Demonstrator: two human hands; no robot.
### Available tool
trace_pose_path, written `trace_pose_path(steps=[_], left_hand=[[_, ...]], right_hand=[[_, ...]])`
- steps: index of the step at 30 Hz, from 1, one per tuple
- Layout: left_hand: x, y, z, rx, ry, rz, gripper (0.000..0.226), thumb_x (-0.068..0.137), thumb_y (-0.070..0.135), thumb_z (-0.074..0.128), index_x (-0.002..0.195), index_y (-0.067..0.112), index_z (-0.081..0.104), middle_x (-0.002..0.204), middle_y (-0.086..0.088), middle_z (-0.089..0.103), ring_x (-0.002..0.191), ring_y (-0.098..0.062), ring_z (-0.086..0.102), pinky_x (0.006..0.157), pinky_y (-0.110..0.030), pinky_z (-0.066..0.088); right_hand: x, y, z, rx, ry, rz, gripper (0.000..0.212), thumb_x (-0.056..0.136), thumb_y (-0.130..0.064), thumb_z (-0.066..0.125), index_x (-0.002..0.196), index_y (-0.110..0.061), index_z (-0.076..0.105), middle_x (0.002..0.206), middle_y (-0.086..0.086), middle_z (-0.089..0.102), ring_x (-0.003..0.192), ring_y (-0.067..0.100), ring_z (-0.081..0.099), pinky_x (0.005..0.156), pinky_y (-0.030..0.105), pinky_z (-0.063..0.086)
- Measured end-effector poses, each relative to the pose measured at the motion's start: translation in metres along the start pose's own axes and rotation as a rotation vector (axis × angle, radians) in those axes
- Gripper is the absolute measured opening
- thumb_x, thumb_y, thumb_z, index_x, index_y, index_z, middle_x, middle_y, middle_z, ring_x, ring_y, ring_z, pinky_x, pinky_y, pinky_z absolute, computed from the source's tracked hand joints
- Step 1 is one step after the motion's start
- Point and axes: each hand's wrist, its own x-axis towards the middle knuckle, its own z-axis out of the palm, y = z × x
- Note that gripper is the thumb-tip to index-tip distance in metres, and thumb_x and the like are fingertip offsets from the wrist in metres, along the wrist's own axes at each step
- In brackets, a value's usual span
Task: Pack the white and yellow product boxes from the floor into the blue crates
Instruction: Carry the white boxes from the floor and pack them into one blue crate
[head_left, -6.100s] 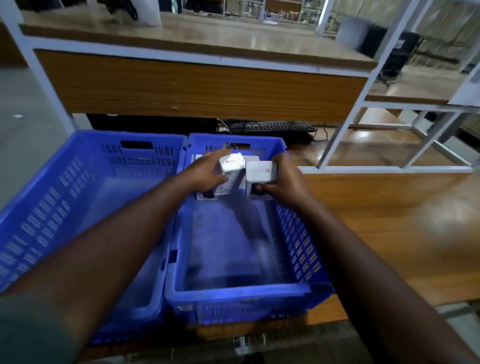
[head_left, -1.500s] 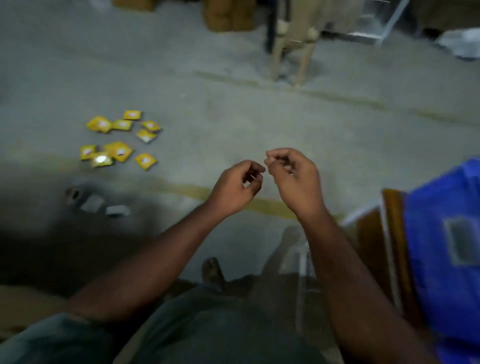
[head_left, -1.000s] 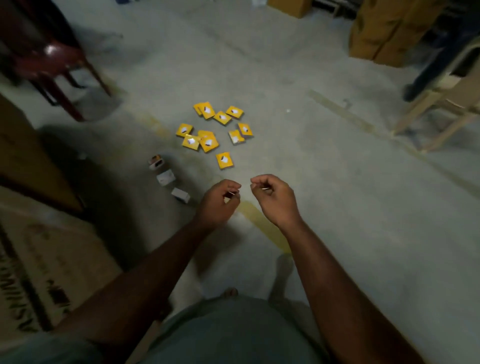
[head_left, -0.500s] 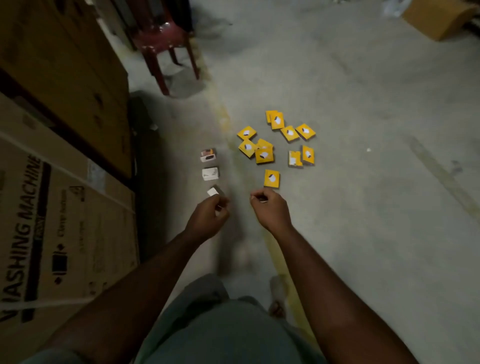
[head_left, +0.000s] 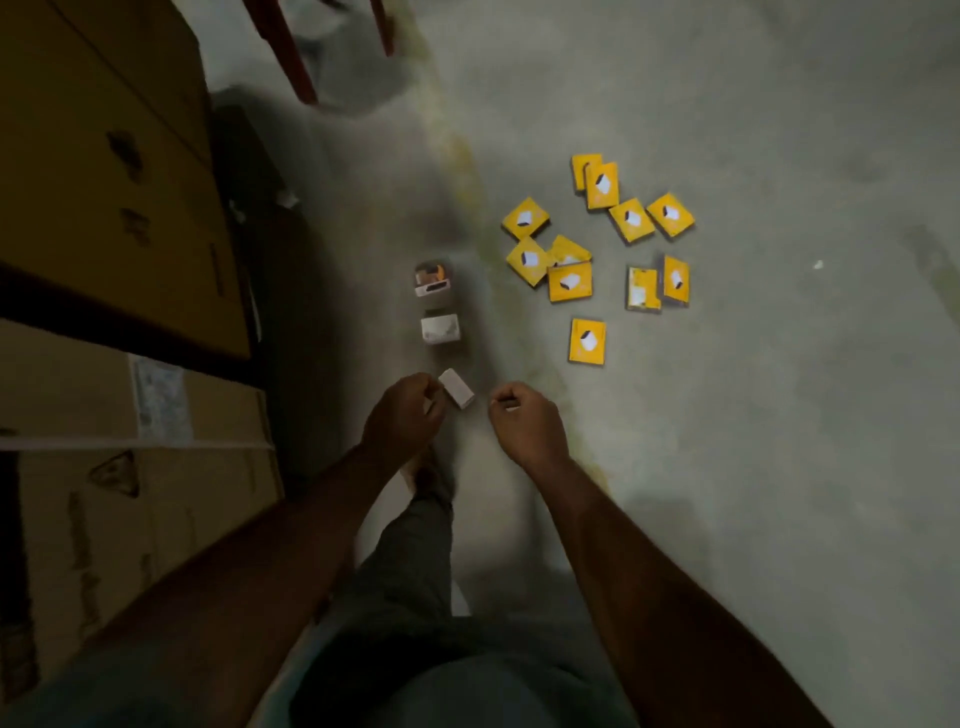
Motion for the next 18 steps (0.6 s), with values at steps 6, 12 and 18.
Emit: trace_pose_path(steps=[6,12,18], left_hand=[[0.100,-0.083,0.023,0.075,-0.216,-0.102,0.034,0.089,0.019,0.066,0.123,0.014,0.063,0.119,-0.007,0.063,0.109,-0.025,0.061,0.094,-0.043,0.053],[0.212,-0.179,0.115,0.156,-0.298,-0.128,0.045,0.097,0.018,0.061,0.141,0.012,0.054,0.144,-0.009,0.053,0.135,-0.027,0.048,0.114,-0.042,0.040],[0.341,-0.282,0.241,0.258,-0.182,-0.011,0.045,0.096,0.012,0.057,0.140,0.004,0.053,0.139,-0.019,0.056,0.131,-0.037,0.052,0.111,-0.043,0.040]], right_hand=[[0.103,0.007,0.086,-0.037,-0.024,0.090,0.015,0.095,-0.026,0.069,0.107,-0.019,0.072,0.106,0.003,0.074,0.098,0.019,0.069,0.077,0.021,0.044],[0.226,0.090,0.200,-0.189,-0.076,0.146,0.032,0.090,-0.047,0.059,0.116,-0.030,0.068,0.116,-0.005,0.072,0.106,0.019,0.070,0.090,0.031,0.058],[0.352,0.199,0.323,-0.303,-0.161,0.122,0.070,0.085,-0.048,0.072,0.143,-0.017,0.050,0.141,0.008,0.056,0.129,0.030,0.053,0.108,0.045,0.045]])
